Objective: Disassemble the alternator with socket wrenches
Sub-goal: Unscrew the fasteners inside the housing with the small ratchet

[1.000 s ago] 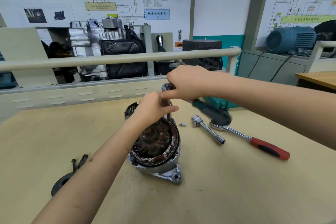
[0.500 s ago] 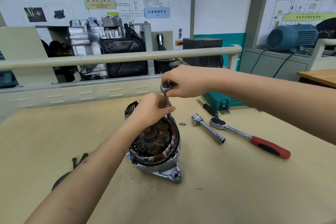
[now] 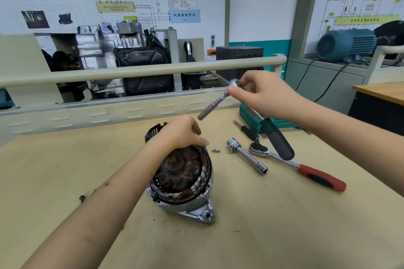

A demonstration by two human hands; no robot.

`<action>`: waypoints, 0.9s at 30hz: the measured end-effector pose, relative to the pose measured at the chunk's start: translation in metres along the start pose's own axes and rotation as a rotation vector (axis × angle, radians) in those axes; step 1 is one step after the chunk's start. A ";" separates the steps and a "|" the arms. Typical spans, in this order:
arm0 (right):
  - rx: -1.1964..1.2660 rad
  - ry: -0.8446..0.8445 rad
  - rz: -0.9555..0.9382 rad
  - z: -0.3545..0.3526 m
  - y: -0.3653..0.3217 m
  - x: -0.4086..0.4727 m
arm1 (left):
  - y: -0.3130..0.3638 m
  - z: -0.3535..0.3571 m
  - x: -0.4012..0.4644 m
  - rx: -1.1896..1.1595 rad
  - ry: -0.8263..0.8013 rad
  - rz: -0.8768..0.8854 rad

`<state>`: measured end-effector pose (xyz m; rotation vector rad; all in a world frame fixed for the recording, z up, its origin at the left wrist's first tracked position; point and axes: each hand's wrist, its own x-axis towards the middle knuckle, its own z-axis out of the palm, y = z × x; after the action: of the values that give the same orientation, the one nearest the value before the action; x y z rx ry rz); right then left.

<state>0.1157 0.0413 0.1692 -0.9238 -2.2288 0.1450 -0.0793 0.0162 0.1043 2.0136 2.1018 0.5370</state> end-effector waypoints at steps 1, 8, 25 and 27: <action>0.019 0.004 0.018 -0.003 0.003 -0.003 | 0.004 0.002 0.002 0.045 -0.034 -0.004; 0.040 0.042 0.100 -0.007 0.018 -0.022 | 0.027 0.007 0.008 0.313 -0.071 0.016; 0.074 0.038 0.089 0.000 0.017 -0.020 | 0.021 0.001 0.003 0.297 -0.015 0.081; 0.073 0.013 0.083 0.001 0.017 -0.020 | 0.022 -0.006 0.002 0.253 0.048 0.085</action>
<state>0.1343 0.0409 0.1513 -0.9742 -2.1592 0.2563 -0.0610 0.0178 0.1184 2.2538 2.2182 0.3503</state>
